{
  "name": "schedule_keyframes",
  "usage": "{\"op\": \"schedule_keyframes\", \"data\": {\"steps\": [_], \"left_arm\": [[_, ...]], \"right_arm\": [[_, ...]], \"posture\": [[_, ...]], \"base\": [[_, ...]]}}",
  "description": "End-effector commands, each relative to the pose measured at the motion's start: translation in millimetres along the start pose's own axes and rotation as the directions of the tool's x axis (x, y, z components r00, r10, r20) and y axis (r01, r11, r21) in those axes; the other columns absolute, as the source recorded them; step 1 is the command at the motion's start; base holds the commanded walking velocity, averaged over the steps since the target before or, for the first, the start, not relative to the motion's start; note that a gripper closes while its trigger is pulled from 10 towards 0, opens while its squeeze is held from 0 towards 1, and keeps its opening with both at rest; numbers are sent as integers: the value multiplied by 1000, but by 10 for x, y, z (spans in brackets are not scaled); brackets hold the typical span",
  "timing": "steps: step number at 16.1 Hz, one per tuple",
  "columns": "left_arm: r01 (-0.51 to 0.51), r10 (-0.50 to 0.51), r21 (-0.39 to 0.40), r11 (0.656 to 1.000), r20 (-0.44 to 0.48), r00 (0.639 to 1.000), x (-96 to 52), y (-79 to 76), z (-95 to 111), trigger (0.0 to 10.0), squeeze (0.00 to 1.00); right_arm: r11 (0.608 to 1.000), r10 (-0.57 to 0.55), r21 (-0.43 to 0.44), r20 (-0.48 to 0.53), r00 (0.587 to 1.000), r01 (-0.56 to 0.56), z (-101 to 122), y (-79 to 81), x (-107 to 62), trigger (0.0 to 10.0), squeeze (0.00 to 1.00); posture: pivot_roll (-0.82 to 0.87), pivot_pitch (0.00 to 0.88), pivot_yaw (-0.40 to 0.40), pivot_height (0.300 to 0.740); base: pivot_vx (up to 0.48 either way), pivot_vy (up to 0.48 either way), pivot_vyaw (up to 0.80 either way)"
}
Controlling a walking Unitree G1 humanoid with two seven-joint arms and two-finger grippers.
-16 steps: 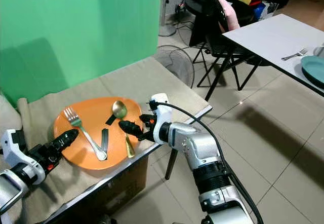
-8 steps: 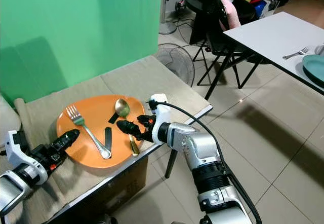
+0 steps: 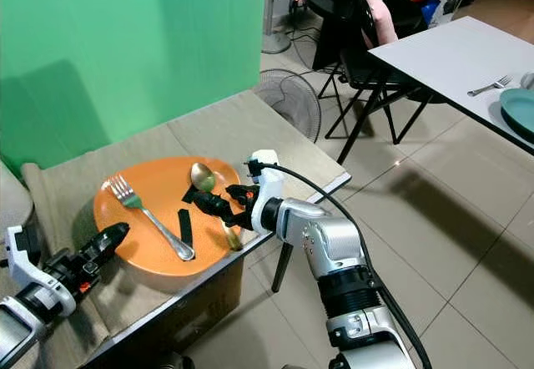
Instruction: Setting the table
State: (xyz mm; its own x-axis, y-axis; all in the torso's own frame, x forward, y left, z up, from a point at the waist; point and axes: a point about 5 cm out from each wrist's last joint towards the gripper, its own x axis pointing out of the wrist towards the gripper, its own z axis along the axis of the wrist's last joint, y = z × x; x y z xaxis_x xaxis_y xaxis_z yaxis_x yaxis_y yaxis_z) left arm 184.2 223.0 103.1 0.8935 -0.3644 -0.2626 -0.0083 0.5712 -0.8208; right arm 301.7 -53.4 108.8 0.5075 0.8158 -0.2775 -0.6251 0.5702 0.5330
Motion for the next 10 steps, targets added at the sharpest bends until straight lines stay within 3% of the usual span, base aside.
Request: {"op": "schedule_keyframes", "data": {"steps": [1,10], "left_arm": [[61,-61,23,998,-4,998,10,-108,-1,0,0],[-56,55,6,998,68,996,-18,36,60,0,0]], "right_arm": [[1000,-6,-1,34,999,6,80,1,-38,10000,0],[1000,7,-11,60,998,-6,131,22,-42,10000,0]], "posture": [[-43,23,-46,740],[-38,12,-50,740]], "base": [[0,0,0],[0,0,0]]}}
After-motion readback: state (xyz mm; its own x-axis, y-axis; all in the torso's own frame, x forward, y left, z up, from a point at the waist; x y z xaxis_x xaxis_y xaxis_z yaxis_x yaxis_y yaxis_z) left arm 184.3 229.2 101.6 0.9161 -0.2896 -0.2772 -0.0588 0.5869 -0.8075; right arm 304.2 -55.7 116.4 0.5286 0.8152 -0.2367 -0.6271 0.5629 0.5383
